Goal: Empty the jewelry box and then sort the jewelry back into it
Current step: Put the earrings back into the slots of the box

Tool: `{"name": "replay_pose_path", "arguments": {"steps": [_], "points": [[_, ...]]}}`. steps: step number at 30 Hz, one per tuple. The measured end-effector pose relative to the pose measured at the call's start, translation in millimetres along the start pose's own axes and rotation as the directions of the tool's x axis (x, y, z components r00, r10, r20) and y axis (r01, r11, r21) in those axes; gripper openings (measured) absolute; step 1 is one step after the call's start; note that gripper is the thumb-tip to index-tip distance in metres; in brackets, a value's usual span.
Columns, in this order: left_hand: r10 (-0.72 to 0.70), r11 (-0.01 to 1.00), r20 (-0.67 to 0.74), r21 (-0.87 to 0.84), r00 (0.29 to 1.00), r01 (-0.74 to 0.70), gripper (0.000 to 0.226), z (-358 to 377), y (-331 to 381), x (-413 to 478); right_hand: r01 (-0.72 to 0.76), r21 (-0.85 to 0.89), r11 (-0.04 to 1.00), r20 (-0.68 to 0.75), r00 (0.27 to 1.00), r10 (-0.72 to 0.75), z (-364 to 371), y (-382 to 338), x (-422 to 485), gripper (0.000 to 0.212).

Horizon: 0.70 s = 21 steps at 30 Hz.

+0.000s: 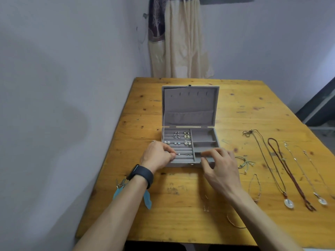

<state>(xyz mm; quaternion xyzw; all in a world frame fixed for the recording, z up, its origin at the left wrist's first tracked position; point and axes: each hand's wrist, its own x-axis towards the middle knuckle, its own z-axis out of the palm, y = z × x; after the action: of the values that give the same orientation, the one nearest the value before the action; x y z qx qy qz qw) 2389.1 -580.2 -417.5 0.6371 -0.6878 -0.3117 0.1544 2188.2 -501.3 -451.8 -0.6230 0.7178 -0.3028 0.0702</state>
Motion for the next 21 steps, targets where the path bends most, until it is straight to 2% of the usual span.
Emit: {"name": "replay_pose_path", "arguments": {"steps": [9,12,18,21], "points": [[0.009,0.997,-0.035,0.079,0.999,-0.006,0.006,4,5,-1,0.044,-0.107,0.993,0.002,0.999,-0.044,7,4,-13,0.014],[0.007,0.997,-0.029,0.082,1.0,-0.005,0.009,5,5,0,0.051,-0.135,0.99,0.002,0.999,-0.051,11,9,-18,0.021],[-0.035,0.998,-0.114,0.053,0.993,0.041,0.02,13,5,2,0.063,-0.151,0.986,0.023,0.998,-0.06,11,12,-20,0.026],[-0.042,0.996,-0.114,0.076,0.993,0.051,0.017,13,7,3,0.079,-0.146,0.986,0.052,0.996,-0.073,9,13,-22,0.028]]}}
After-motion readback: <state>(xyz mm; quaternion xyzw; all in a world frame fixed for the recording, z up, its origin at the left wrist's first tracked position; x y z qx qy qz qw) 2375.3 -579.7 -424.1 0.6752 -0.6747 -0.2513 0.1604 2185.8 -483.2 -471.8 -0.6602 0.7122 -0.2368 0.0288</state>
